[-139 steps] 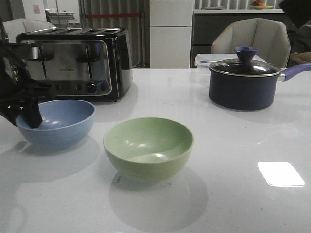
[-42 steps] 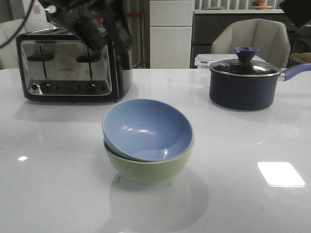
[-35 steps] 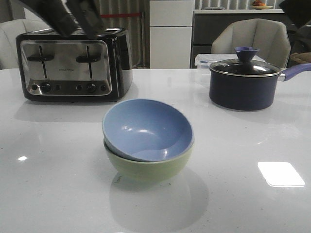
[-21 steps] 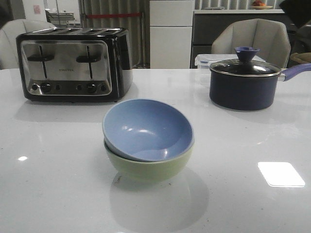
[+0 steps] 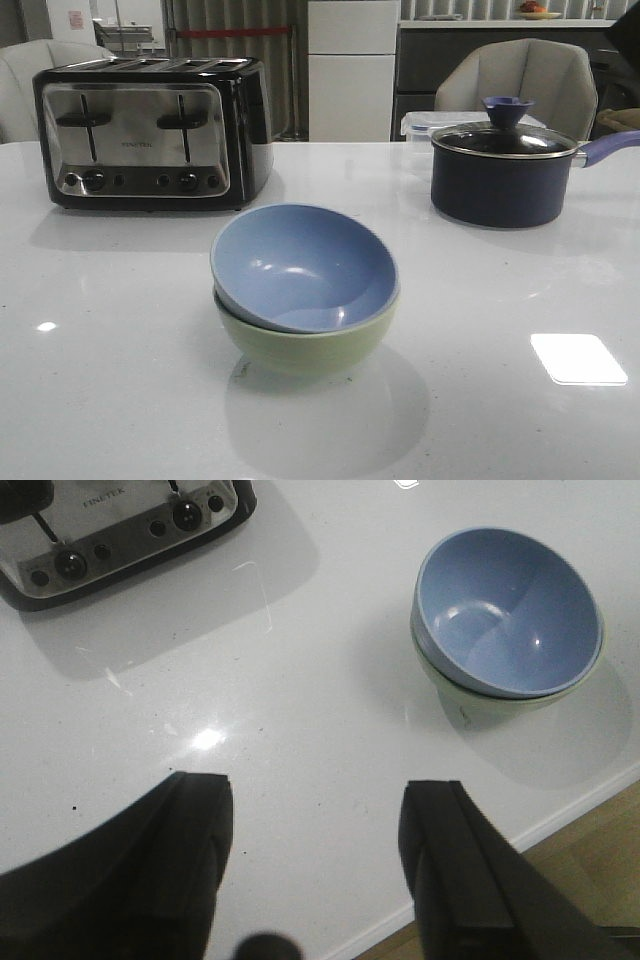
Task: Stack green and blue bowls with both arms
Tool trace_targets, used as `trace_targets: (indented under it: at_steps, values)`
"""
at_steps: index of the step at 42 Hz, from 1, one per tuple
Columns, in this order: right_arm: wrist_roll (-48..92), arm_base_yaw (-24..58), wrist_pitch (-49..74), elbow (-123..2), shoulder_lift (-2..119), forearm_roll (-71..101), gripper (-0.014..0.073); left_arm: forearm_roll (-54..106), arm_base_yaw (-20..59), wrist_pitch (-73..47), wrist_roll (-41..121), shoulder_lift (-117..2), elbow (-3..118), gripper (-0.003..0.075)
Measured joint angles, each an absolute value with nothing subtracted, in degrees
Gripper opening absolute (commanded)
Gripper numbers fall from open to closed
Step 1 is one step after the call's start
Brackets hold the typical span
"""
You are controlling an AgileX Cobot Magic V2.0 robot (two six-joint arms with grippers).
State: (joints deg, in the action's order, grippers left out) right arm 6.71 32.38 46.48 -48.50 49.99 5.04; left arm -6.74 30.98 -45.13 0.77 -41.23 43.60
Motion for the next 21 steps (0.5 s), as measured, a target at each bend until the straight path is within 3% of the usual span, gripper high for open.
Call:
trace_targets:
  at_steps: [4, 13, 21]
  values:
    - [6.71, 32.38, 46.36, -47.87, 49.99, 5.04, 0.0423, -6.74, 30.98, -44.63, 0.64, -41.23, 43.60, 0.0382]
    - [6.71, 32.38, 46.36, -47.78, 49.99, 5.04, 0.0154, -6.77, 30.98, -44.27, 0.61, -41.23, 43.60, 0.0233]
    - [6.61, 32.38, 46.36, -47.78, 49.99, 5.04, 0.0054, -6.87, 30.98, -44.27, 0.61, -41.23, 43.60, 0.0136]
